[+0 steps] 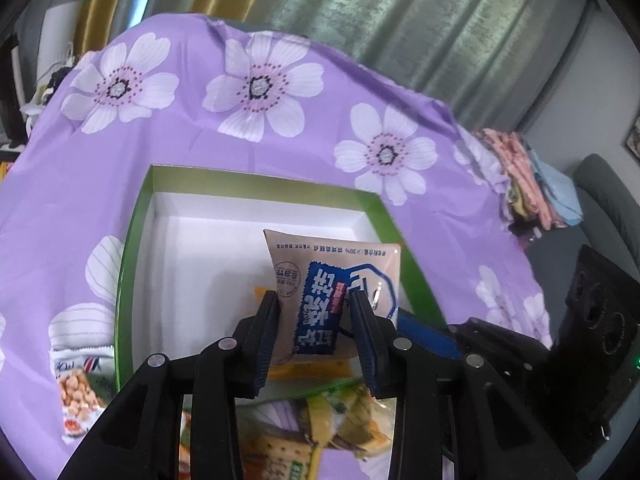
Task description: Organize snacks
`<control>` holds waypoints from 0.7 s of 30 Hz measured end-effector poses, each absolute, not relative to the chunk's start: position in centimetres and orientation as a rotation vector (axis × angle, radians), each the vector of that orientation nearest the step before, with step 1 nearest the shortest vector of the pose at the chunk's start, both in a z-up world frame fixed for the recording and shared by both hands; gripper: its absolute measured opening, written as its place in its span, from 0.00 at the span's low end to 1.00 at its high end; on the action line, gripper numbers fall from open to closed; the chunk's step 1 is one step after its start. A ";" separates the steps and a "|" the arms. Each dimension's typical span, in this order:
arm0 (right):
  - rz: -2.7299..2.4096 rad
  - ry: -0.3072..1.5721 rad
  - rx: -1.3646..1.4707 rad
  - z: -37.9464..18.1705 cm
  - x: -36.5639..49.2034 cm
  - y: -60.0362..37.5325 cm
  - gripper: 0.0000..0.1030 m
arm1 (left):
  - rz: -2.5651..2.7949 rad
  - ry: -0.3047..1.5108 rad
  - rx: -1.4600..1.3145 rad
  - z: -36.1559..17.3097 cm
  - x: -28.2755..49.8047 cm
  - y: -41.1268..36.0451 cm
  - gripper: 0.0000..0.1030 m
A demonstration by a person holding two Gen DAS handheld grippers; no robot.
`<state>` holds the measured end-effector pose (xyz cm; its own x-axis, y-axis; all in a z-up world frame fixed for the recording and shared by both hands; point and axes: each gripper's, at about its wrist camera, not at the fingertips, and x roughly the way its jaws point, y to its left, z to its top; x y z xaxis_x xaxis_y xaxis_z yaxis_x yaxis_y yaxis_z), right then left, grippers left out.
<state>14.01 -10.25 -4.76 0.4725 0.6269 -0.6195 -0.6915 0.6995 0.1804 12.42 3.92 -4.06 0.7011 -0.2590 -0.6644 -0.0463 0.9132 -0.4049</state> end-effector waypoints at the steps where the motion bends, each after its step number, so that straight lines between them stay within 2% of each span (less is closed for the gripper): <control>1: 0.796 0.714 -0.104 -5.0 14.2 -10.2 0.22 | -0.106 0.803 -0.409 -4.4 12.7 4.0 0.34; 2: 0.784 0.716 -0.107 -5.2 14.5 -10.2 0.26 | -0.090 0.814 -0.405 -4.6 12.9 4.1 0.38; 4: 0.734 0.723 -0.098 -5.5 15.0 -10.7 0.43 | -0.068 0.830 -0.404 -4.9 12.8 4.4 0.53; 5: 0.718 0.728 -0.082 -5.5 15.2 -11.1 0.45 | -0.064 0.824 -0.407 -4.8 12.5 4.6 0.66; 6: 0.711 0.732 -0.061 -5.5 15.3 -11.7 0.48 | -0.058 0.817 -0.409 -4.7 12.2 4.8 0.75; 10: 0.679 0.732 -0.014 -5.1 14.5 -13.9 0.53 | -0.055 0.796 -0.424 -3.7 10.6 5.7 0.76; 16: 0.650 0.741 -0.007 -4.6 12.6 -16.3 0.54 | -0.041 0.766 -0.435 -1.9 7.3 6.6 0.78; 18: 0.640 0.744 0.006 -4.5 11.8 -17.2 0.60 | -0.035 0.758 -0.446 -1.4 6.0 7.1 0.78; 21: 0.631 0.741 0.005 -4.3 10.4 -18.2 0.61 | -0.016 0.746 -0.453 -0.7 3.8 8.0 0.78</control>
